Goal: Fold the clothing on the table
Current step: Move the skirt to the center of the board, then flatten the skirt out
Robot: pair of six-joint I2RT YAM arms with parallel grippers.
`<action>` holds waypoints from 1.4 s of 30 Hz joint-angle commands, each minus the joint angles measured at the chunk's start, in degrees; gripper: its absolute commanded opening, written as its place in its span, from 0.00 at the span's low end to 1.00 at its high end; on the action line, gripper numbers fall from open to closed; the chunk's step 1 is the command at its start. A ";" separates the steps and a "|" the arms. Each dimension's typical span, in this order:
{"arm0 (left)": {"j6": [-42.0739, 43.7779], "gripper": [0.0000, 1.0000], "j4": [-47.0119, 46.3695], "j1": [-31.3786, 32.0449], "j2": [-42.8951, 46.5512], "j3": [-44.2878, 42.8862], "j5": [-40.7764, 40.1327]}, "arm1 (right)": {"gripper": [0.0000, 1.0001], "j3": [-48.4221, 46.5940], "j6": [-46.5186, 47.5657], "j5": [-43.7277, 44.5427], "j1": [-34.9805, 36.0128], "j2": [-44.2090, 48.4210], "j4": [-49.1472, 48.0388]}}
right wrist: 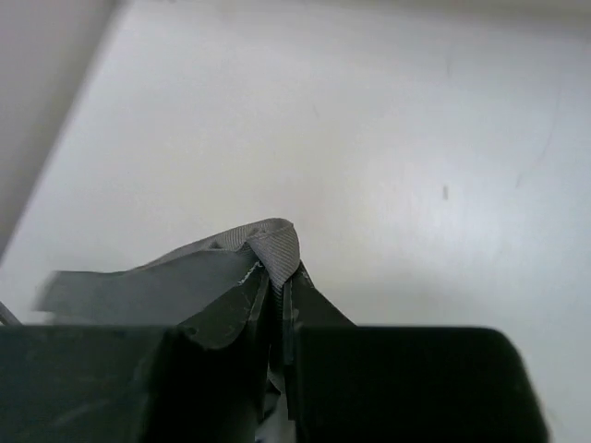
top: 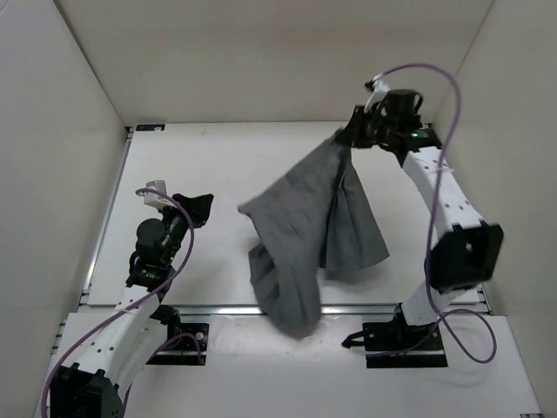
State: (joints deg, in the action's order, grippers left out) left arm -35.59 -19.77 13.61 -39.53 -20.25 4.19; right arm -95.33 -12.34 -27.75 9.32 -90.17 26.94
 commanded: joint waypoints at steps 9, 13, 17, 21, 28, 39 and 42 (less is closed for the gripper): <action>-6.05 0.49 -6.06 9.06 -23.47 -0.84 3.89 | 0.00 7.87 1.09 7.35 2.10 -14.42 3.65; -10.28 0.57 -9.23 13.54 -35.41 -5.22 4.87 | 0.00 8.66 1.00 7.44 2.36 -13.80 3.21; -10.63 0.58 -7.47 15.14 -44.21 -10.33 3.47 | 0.00 9.72 0.82 6.92 2.37 -13.19 2.34; -12.48 0.60 -9.24 16.45 -50.63 -13.31 5.39 | 0.00 10.51 1.00 7.18 2.81 -12.93 2.76; -10.29 0.65 -6.00 16.37 -49.51 -12.27 1.63 | 0.00 11.39 1.17 6.39 2.37 -12.13 1.80; -9.14 0.59 -3.43 15.05 -50.90 -12.00 2.05 | 0.00 12.18 1.09 5.86 2.63 -11.52 1.10; -9.75 0.55 -3.79 15.57 -53.10 -12.97 3.46 | 0.00 12.19 0.74 6.30 2.46 -11.34 1.10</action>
State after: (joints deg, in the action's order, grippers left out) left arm -45.10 -23.97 28.40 -91.29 -32.21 6.61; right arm -83.24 -11.81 -21.28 11.60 -104.60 29.50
